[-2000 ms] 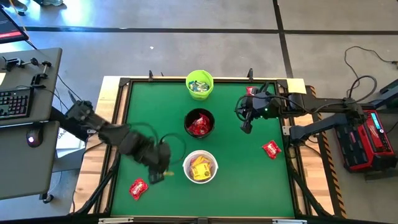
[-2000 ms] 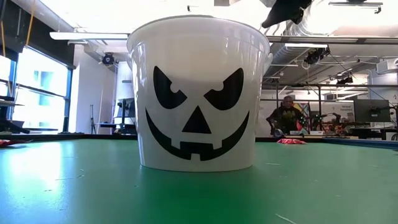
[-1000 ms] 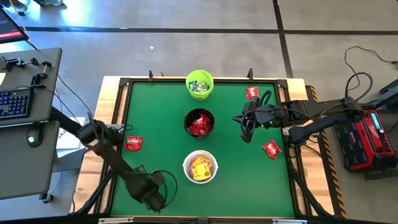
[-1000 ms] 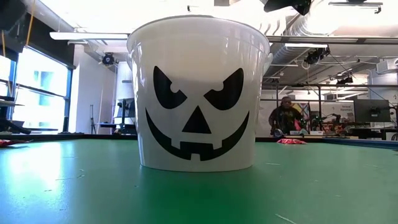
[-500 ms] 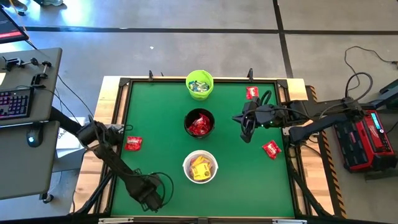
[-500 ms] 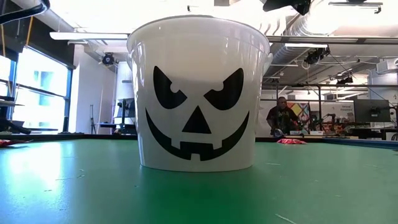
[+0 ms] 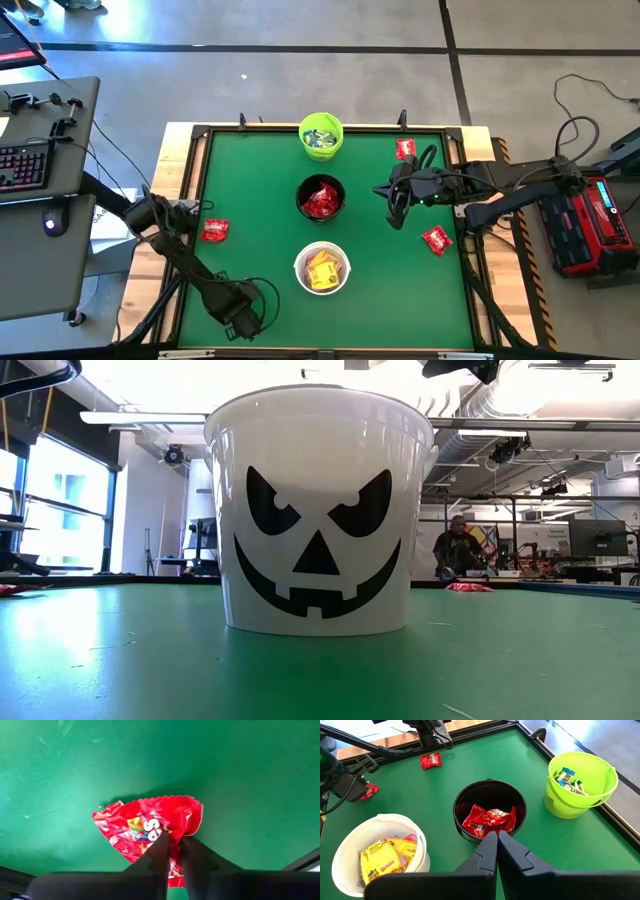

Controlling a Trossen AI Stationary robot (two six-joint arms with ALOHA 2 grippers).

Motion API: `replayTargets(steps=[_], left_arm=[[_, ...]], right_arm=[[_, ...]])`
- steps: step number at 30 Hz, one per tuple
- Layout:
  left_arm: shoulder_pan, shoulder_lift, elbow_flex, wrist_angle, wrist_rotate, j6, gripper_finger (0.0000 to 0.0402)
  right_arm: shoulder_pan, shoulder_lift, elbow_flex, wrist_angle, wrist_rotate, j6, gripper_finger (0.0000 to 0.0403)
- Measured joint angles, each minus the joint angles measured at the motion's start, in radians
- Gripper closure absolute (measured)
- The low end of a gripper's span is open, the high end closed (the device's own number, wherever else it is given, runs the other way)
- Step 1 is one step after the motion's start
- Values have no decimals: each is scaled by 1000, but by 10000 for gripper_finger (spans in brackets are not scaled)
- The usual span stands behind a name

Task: Sort candy by brand, put in halloween buckets
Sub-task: Put the red chocolate into the black bucket

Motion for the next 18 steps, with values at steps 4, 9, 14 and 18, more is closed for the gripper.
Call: replayTargets(steps=[4, 9, 14, 18], left_arm=[[0, -12, 1, -5, 0, 17, 398], [9, -54, 2, -29, -8, 18, 399], [53, -130, 2, -75, -45, 34, 401], [132, -216, 2, -84, -110, 76, 401]], right_arm=[[0, 0, 0, 0, 0, -5, 403], [0, 0, 0, 0, 0, -9, 403], [0, 0, 0, 0, 40, -65, 403], [-11, 0, 0, 1, 42, -81, 403]])
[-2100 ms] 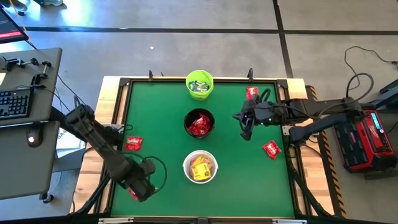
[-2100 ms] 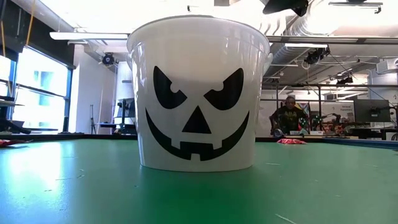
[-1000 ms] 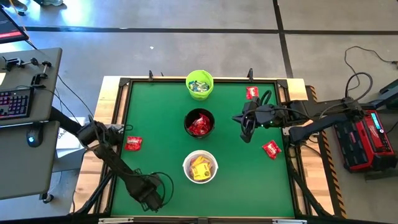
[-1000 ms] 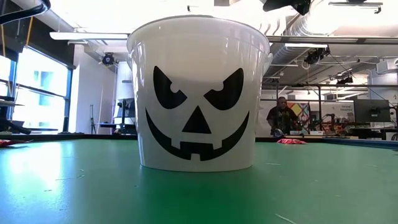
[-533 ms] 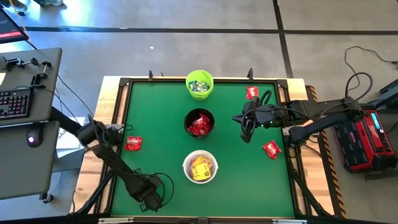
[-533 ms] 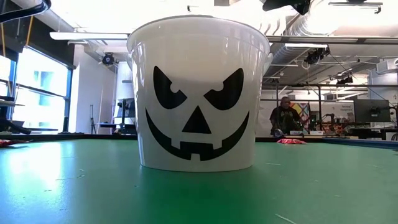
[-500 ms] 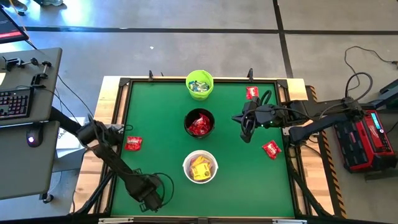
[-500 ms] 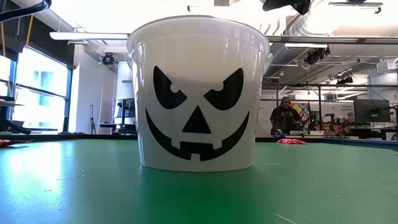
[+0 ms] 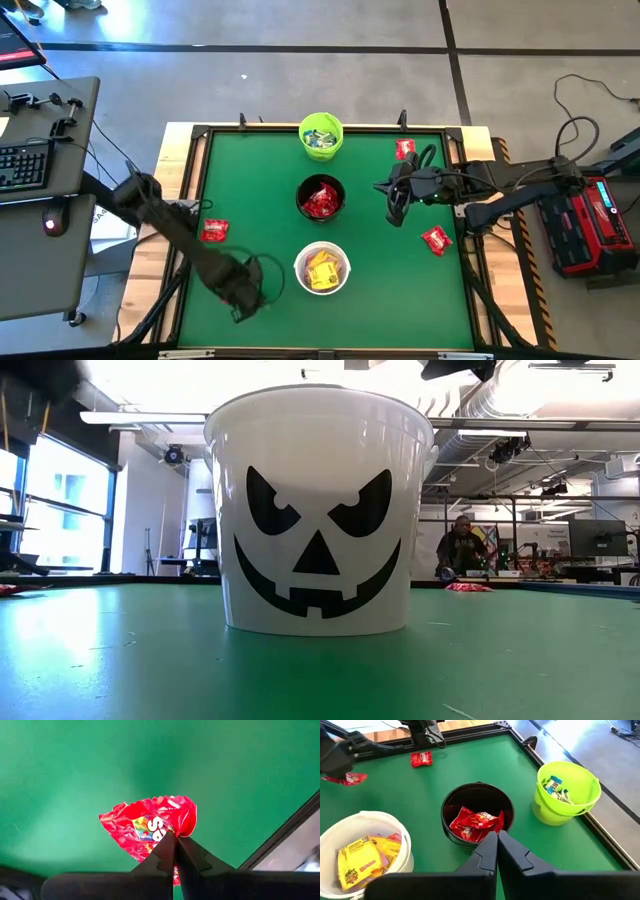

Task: Sort candy by brand, put in halloween buckets
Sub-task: Put the red chocolate into the black bucket

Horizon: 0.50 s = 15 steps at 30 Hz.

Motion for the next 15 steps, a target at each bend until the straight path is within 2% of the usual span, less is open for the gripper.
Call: replayTargets(steps=[3, 6, 15], left_arm=[[89, -65, 13, -13, -49, 39, 401], [185, -97, 76, -64, -126, 128, 401], [481, -50, 343, -154, -268, 518, 401]], right_arm=[[0, -3, -15, 28, -22, 4, 403], [6, -5, -37, 52, -40, 5, 403], [-6, -21, -173, 197, -63, 31, 403]])
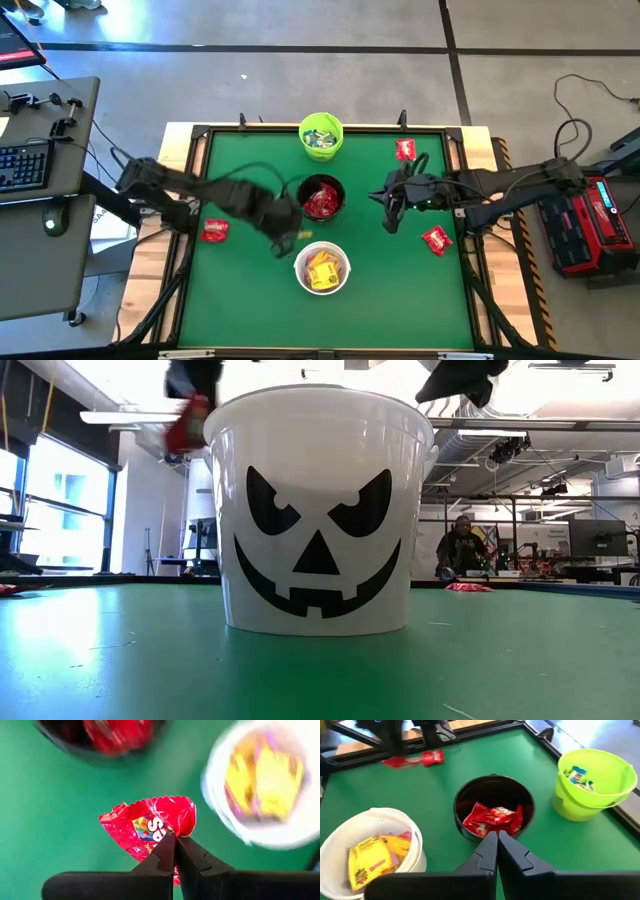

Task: Sort candy by brand, put in halloween buckets
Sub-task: Put the red chocolate into the black bucket

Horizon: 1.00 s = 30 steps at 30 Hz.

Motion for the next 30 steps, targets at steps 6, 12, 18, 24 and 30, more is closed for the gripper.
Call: replayTargets(steps=[6, 12, 18, 24, 30], left_arm=[[182, 37, 106, 22, -36, 161, 401], [296, 112, 188, 130, 13, 295, 401], [337, 228, 242, 146, 60, 378, 401], [338, 321, 243, 174, 83, 400, 401], [339, 391, 243, 195, 77, 417, 401]], right_arm=[[-35, -51, -48, 28, 0, 18, 403], [-89, -104, -48, 19, 1, -26, 403], [-164, -135, -48, -3, -7, -64, 403], [-211, -139, -48, -30, -34, -89, 403], [-240, -139, -48, -36, -41, -116, 403]])
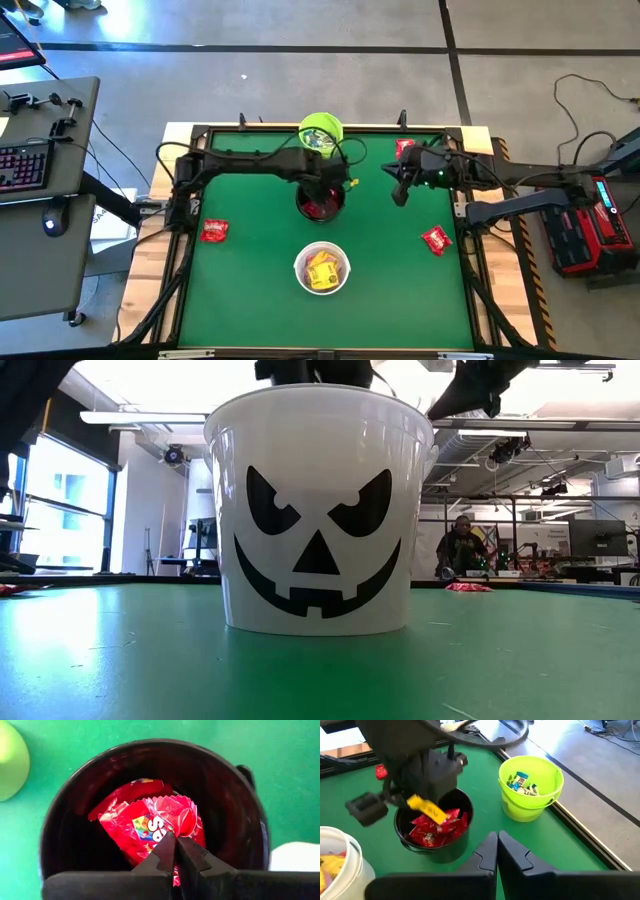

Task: Sort candy by brand, put in halloween buckets
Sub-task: Put the red chocolate into the black bucket

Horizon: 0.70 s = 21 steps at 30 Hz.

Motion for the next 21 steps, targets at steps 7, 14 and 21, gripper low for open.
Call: replayTargets(steps=[7, 14, 21], left_arm=[[8, 55, 0, 32, -13, -8, 401], [33, 82, -17, 43, -6, -19, 400], [33, 57, 4, 36, 8, 58, 354]], right_arm=[[-15, 0, 0, -19, -12, -2, 403], [-15, 0, 0, -53, -12, -11, 403], [-22, 0, 0, -56, -15, 13, 403]])
